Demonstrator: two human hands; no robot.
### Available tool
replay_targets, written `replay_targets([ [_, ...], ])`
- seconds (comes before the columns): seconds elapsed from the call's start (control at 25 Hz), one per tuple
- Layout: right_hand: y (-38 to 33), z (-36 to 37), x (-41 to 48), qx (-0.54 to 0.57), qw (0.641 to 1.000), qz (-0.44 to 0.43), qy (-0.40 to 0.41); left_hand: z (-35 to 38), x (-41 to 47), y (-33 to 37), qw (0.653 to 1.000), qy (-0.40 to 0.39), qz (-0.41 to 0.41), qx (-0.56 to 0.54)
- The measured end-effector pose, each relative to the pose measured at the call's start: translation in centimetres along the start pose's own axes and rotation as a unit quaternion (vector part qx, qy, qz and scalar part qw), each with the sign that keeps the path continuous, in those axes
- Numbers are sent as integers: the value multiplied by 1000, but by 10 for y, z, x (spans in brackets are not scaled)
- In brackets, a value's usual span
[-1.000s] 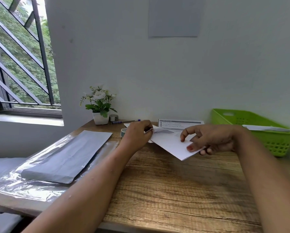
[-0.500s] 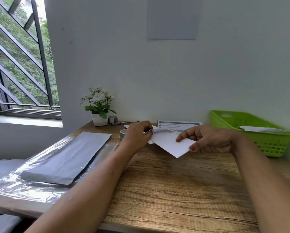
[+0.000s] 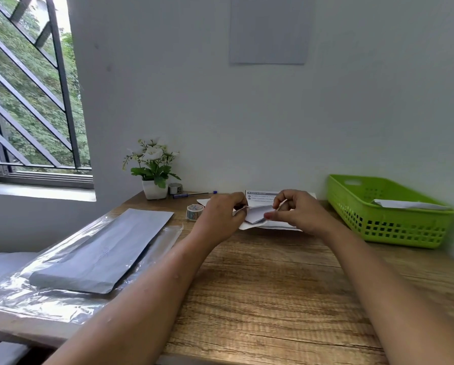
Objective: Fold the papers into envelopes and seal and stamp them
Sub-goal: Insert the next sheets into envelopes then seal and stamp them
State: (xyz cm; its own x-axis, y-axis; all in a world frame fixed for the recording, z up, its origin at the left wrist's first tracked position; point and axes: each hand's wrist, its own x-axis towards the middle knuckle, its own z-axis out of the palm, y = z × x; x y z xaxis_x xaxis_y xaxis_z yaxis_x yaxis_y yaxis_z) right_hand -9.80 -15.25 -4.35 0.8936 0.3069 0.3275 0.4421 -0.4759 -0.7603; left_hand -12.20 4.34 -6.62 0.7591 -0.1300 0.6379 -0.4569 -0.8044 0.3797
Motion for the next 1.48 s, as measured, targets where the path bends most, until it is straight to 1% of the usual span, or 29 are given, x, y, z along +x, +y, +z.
replay_targets([
  [0.08, 1, 1, 1, -50, 998, -12, 43, 1, 1, 0, 1000, -2, 15, 7],
  [0.24, 5, 4, 0, -184, 981, -55, 38, 4, 1, 5, 999, -12, 44, 23],
  [0.36, 7, 4, 2, -196, 974, -110, -1, 4, -1, 8, 998, -6, 57, 16],
  [0.44, 9, 5, 3, -186, 974, -131, -7, 4, -1, 8, 998, 0, 57, 1],
  [0.52, 10, 6, 2, -170, 977, -127, 19, 4, -1, 9, 998, -1, 66, -12],
  [0.6, 11, 8, 0, -195, 973, -117, 51, 5, -2, 12, 996, -4, 86, -23],
  [0.76, 9, 17, -2, -284, 947, -95, 117, 9, -3, 17, 993, -21, 111, -29],
  [0.92, 7, 31, -2, -362, 913, -72, 173, 8, -1, 14, 993, -17, 114, -24],
  [0.96, 5, 35, -2, -366, 910, -69, 180, 7, -1, 13, 993, -17, 112, -24],
  [1.04, 0, 39, -2, -353, 916, -65, 180, 6, 0, 10, 994, -17, 107, -27],
  [1.12, -1, 34, 0, -317, 934, -69, 147, 5, 0, 7, 995, -18, 92, -41],
  [1.16, 0, 29, 2, -282, 950, -74, 110, 4, 1, 4, 995, -17, 77, -55],
  [1.24, 4, 15, 4, -197, 978, -69, -7, 0, 2, -1, 996, -31, 17, -86],
  [1.28, 6, 11, 2, -172, 981, -49, -71, -2, 3, -5, 994, -54, -26, -88],
  [1.32, 7, 8, 1, -170, 977, -25, -127, -4, 2, -8, 990, -87, -71, -88],
  [1.4, 11, 9, 0, -207, 956, 7, -207, -7, 0, -12, 969, -155, -156, -115],
  [1.48, 13, 13, 0, -216, 947, 8, -239, -10, -1, -15, 945, -193, -215, -151],
])
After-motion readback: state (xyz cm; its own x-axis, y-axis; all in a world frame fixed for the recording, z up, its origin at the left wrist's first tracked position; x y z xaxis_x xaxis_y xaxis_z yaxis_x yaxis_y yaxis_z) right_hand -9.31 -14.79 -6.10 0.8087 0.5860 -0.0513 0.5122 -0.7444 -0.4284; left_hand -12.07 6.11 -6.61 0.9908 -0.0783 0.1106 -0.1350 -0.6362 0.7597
